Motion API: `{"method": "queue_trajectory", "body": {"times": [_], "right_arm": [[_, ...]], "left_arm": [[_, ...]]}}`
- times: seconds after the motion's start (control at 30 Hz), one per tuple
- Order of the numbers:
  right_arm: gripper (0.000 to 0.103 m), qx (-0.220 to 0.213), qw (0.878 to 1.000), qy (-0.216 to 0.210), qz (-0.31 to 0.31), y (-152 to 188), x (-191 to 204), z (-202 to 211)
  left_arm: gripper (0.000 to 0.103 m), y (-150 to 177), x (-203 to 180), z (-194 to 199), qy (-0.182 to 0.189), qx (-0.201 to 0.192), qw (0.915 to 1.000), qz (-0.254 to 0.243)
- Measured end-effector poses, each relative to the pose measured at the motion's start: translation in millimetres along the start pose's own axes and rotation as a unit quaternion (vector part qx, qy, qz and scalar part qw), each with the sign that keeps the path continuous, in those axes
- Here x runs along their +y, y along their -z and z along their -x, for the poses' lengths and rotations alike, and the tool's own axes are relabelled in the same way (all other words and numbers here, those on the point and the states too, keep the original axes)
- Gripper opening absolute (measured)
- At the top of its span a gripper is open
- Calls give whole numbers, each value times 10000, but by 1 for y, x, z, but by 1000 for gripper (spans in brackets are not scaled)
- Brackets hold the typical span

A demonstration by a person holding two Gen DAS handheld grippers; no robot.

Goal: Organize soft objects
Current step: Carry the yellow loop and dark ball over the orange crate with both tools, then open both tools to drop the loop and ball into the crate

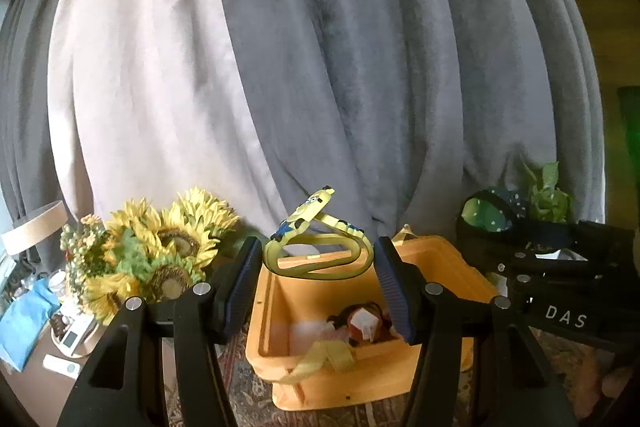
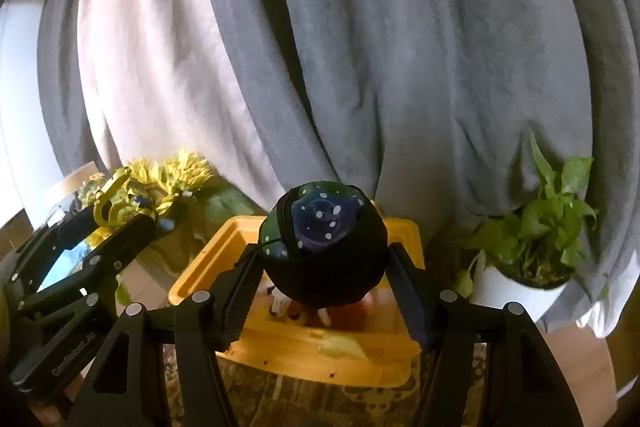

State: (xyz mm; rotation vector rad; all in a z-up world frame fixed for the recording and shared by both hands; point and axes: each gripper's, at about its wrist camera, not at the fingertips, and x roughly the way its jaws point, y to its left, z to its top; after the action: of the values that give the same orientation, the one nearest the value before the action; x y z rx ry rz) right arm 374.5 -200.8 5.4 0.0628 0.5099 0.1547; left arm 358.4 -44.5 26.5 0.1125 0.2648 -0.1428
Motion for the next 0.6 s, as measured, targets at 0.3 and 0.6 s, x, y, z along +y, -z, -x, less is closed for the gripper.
{"method": "queue_trajectory", "body": {"times": [0.3, 0.6], "right_arm": [[64, 277, 9995, 71, 94, -16, -5, -44], [64, 754, 9969, 164, 171, -15, -14, -91]], "left_arm": [[57, -7, 5, -47, 64, 345, 9993, -90], [57, 3, 4, -103, 205, 920, 9954, -169]]}}
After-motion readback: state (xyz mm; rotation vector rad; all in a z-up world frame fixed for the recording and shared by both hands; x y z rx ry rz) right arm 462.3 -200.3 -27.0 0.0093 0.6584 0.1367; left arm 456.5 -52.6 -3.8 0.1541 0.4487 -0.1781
